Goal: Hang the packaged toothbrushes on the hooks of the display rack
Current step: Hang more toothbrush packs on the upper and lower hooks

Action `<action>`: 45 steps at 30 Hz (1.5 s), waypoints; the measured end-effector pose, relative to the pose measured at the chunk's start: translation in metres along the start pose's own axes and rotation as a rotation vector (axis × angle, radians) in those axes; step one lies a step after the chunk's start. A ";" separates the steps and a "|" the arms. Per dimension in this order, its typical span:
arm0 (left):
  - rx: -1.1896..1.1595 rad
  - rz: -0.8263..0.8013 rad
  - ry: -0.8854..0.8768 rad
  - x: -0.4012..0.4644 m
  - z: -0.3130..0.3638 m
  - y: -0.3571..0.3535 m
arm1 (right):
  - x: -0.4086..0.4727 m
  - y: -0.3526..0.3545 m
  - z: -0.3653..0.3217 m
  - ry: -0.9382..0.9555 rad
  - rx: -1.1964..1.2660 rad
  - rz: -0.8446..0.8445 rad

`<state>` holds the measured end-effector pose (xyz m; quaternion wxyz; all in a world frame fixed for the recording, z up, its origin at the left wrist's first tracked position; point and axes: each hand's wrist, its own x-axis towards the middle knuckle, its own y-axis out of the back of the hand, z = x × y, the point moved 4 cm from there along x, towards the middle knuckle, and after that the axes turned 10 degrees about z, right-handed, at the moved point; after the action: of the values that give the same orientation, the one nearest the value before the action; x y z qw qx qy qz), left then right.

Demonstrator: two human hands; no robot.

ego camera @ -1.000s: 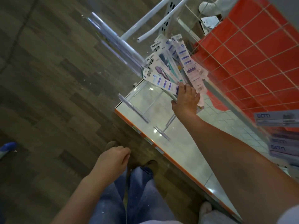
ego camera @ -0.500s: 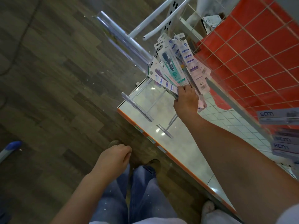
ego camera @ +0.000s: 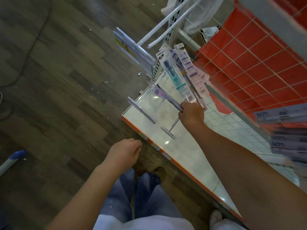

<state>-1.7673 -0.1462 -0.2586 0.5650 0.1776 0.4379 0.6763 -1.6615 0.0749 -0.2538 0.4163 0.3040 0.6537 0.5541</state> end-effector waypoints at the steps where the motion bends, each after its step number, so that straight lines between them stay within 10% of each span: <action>1: 0.007 -0.001 -0.008 0.000 0.004 0.002 | -0.008 0.002 0.001 0.004 0.001 -0.024; 11: 0.033 -0.015 -0.077 0.004 0.037 0.033 | -0.071 0.038 0.012 -0.039 0.092 -0.018; 25: -0.372 -0.139 -0.044 0.006 0.128 0.094 | -0.165 0.112 0.053 -0.612 1.171 0.270; 45: -1.096 -0.047 -0.251 0.010 0.228 0.148 | -0.179 0.222 0.043 -0.385 1.635 0.473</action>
<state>-1.6930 -0.0443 -0.0175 0.6374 -0.0728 -0.0441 0.7658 -1.5540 -0.0141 -0.0009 0.0450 0.7235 0.6845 -0.0776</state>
